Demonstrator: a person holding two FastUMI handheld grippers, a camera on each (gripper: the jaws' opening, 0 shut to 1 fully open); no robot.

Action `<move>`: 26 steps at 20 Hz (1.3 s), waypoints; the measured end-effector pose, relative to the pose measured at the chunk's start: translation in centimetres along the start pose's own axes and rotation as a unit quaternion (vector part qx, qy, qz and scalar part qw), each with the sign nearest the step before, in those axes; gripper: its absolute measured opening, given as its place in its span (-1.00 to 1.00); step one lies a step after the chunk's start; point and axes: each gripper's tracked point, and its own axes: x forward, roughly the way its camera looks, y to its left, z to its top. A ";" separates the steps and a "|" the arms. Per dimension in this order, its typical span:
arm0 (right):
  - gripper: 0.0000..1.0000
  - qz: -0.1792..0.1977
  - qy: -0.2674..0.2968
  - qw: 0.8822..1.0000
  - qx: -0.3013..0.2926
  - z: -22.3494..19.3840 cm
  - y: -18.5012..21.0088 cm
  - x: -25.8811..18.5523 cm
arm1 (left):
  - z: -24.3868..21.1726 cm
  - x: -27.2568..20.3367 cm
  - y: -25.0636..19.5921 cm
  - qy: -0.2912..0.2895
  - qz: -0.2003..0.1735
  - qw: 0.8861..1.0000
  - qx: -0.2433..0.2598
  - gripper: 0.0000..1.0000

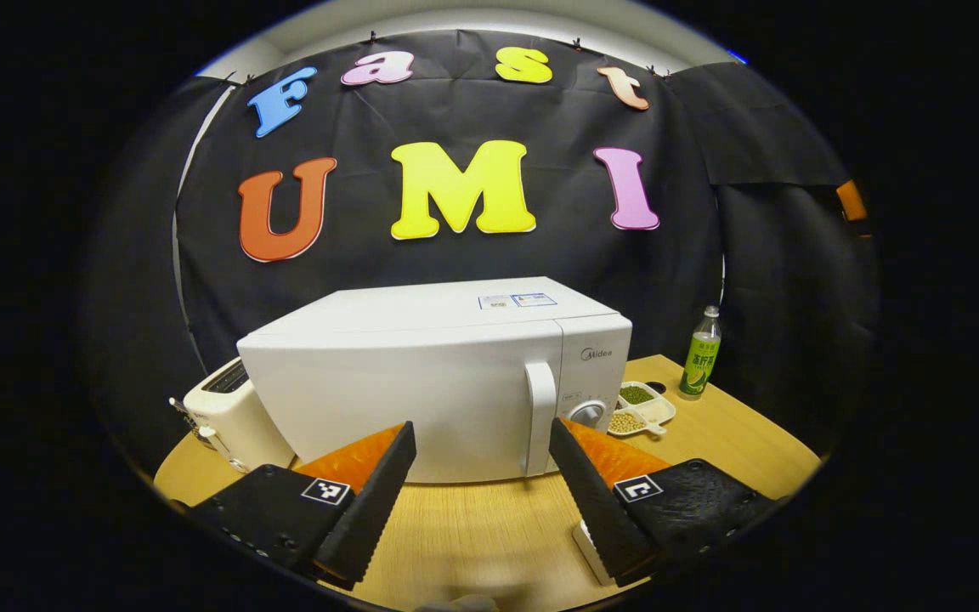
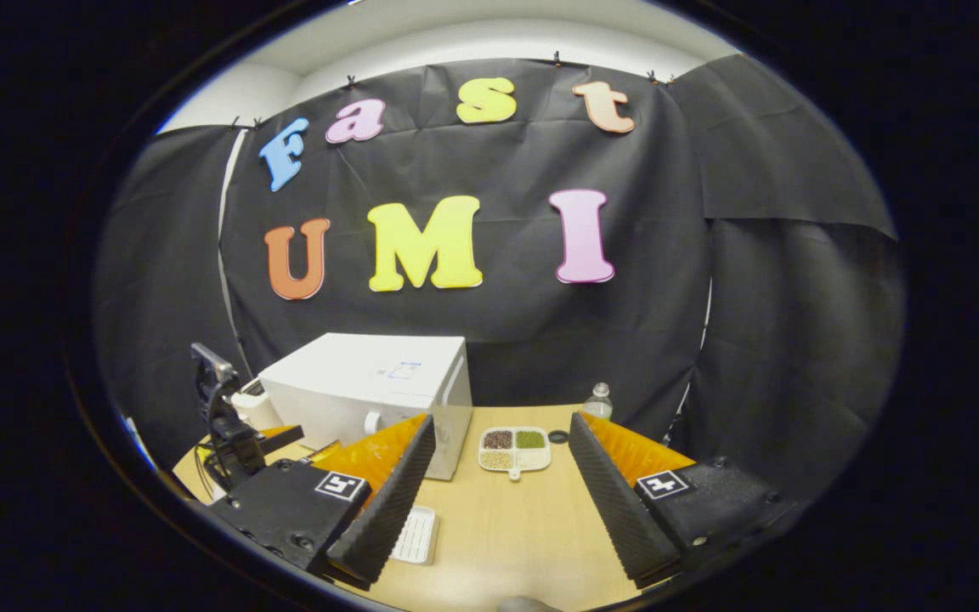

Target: Open the microwave oven with the left hand, put the food in, and close the microwave oven.

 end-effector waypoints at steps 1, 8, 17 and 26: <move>1.00 0.000 -0.001 1.000 0.002 -0.1 0.3 -0.3 | 0.8 -1.2 0.1 -0.005 0.000 1.000 -0.003 0.94; 1.00 -0.007 -0.027 1.000 -0.002 0.4 1.7 -4.0 | 7.4 -11.5 3.1 -0.059 0.020 0.998 -0.001 0.93; 1.00 -0.013 -0.069 0.997 -0.010 1.9 4.3 -9.5 | 14.0 -23.6 8.1 -0.117 0.058 0.991 -0.019 0.92; 0.83 -0.006 -0.091 0.996 -0.011 2.9 6.4 -12.3 | 15.6 -27.5 9.7 -0.133 0.082 0.988 -0.013 0.93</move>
